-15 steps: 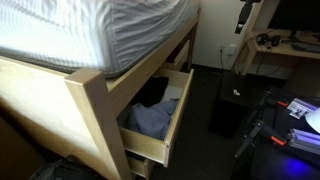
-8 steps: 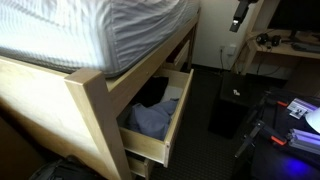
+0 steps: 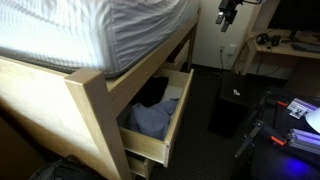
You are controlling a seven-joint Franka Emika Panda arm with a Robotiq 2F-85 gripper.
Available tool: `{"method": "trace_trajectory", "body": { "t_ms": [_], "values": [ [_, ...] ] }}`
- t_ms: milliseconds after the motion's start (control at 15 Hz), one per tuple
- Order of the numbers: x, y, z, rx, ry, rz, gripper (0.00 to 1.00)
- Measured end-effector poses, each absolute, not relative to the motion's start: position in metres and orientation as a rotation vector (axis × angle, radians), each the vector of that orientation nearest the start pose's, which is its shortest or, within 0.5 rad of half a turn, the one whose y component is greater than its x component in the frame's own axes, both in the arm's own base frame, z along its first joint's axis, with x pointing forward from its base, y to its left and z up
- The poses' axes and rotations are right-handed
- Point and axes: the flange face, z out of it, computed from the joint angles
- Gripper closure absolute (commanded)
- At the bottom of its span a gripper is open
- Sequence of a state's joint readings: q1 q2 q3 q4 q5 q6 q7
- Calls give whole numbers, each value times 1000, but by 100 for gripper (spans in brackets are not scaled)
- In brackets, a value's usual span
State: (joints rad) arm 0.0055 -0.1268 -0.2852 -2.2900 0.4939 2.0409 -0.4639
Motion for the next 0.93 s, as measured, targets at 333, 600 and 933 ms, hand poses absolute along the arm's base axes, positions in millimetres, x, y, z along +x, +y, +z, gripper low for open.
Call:
{"method": "trace_trajectory", "body": {
  "t_ms": [333, 600, 933],
  "values": [
    [500, -116, 410, -2583, 309, -125, 0],
    [556, -173, 406, -2464, 592, -176, 0],
    [592, -263, 388, -2305, 940, -156, 0]
  ]
}}
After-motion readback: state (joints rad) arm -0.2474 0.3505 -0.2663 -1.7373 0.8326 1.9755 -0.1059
